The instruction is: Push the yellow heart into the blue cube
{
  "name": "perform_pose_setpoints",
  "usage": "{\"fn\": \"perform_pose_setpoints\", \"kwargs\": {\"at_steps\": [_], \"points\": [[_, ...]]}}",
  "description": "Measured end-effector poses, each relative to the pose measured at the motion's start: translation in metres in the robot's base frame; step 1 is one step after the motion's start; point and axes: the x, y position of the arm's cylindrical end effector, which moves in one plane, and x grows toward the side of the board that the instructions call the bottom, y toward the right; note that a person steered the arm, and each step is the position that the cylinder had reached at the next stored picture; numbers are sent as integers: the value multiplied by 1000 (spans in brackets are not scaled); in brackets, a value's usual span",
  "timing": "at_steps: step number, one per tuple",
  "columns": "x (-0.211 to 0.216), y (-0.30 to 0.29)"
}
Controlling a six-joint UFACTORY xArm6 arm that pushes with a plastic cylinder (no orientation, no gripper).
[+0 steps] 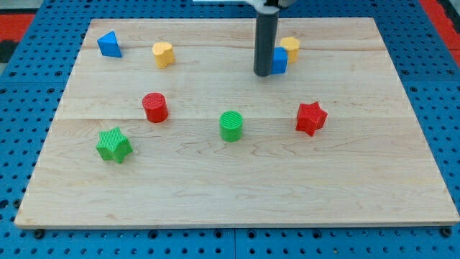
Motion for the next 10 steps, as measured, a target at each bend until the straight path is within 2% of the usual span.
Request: {"fn": "perform_pose_setpoints", "kwargs": {"at_steps": [1,2,3,6,9,10], "points": [[-20,21],[35,12],[48,-15],[28,-15],[27,-15],[45,-34]]}}
